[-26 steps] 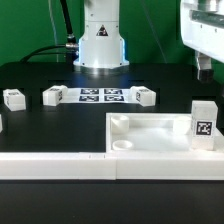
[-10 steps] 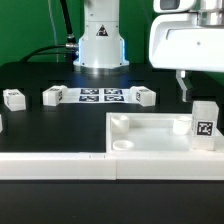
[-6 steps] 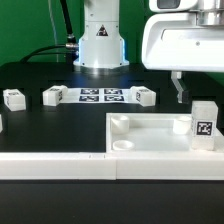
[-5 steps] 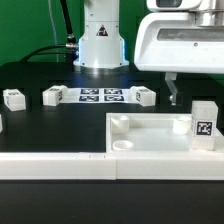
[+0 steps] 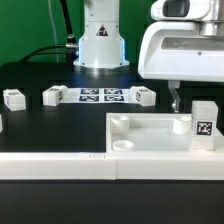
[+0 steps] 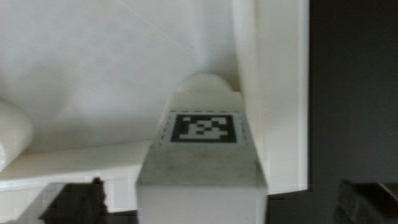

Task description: Assemble square table

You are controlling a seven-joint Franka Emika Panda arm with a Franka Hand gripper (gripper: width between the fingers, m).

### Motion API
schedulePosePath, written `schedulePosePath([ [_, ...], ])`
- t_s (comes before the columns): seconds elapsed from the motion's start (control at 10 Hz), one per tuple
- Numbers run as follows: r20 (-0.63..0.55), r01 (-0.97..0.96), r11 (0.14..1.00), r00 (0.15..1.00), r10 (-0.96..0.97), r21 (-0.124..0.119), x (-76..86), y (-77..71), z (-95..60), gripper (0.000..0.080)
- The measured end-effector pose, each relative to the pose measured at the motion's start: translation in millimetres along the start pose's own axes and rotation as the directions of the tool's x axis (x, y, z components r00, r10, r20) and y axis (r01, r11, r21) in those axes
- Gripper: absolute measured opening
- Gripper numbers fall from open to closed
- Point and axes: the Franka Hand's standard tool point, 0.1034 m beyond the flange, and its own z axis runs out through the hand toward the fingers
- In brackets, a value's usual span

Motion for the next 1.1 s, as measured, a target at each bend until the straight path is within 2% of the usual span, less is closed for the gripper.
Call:
schedulePosePath([
  [0.1,0.0,0.0,1.0,1.0,0.0,0.0,0.0,0.1,0.1,0.0515],
  [0.2,0.0,0.0,1.0,1.0,0.0,0.0,0.0,0.2,0.1,0.0515],
  [0.3,-0.001,-0.002,1.0,1.0,0.002,-0.002,0.7,2.2,0.0,0.0377],
  [0.4,-0.001,-0.009,1.0,1.0,0.009,-0.002,0.9,2.7,-0.1,0.0288],
  [0.7,0.0,-0.041,0.999,0.999,0.041,-0.002,0.9,2.9,0.3,0.0288],
  [0.9,0.004,-0.277,0.961,0.961,0.277,-0.006,1.3,6.1,0.5,0.0288],
  [1.1,0.007,-0.393,0.919,0.919,0.394,-0.021,1.1,12.4,0.4,0.0291],
])
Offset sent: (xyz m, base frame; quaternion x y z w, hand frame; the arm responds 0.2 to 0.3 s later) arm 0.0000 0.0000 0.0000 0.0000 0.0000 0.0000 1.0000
